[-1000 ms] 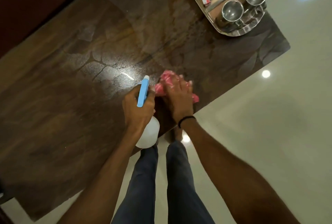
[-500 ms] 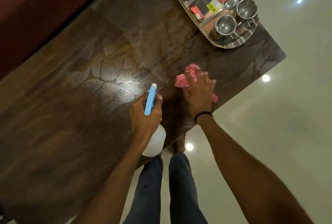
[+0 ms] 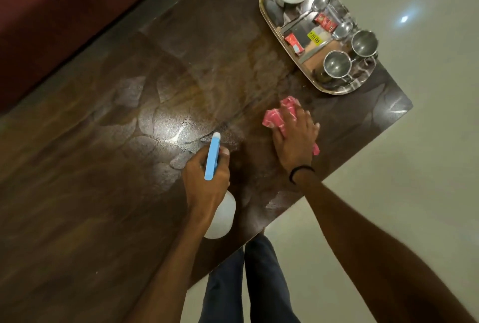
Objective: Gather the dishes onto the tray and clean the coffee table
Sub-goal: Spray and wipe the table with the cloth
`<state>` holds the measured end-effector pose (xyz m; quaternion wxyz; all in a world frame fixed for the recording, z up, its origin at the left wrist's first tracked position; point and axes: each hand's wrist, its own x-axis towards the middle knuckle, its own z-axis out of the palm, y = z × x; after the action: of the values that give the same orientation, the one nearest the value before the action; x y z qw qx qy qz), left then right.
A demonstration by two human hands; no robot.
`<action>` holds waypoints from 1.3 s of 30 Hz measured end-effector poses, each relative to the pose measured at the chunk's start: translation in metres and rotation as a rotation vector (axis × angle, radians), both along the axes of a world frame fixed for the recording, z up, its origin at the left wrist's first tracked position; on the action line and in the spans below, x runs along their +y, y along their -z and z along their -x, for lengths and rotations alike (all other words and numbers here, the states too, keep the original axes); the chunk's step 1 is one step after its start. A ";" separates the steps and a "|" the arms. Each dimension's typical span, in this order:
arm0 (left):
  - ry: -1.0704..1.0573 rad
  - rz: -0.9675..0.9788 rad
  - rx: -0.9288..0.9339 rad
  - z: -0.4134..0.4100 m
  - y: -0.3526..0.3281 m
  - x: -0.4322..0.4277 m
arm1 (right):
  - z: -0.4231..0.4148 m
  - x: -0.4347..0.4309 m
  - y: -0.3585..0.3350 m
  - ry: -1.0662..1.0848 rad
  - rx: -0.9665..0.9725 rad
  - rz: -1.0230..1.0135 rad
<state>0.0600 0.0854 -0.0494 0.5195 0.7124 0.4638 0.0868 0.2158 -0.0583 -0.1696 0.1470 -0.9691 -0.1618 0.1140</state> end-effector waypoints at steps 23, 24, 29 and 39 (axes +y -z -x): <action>-0.198 0.002 0.011 -0.017 0.006 0.079 | 0.006 0.184 0.000 -0.443 0.004 -0.043; -0.213 0.008 0.014 -0.019 0.007 0.080 | -0.022 0.203 0.001 -0.463 -0.009 -0.022; -0.315 -0.002 0.031 -0.028 0.010 0.092 | -0.082 0.188 0.006 -0.301 -0.053 0.016; -0.436 -0.052 0.041 -0.059 0.026 0.117 | -0.092 0.330 0.004 -0.889 -0.035 0.005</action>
<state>0.1186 0.2028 -0.0755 0.4603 0.6101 0.6149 0.1945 0.3079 0.2713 -0.1738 0.0785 -0.8074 -0.5652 0.1501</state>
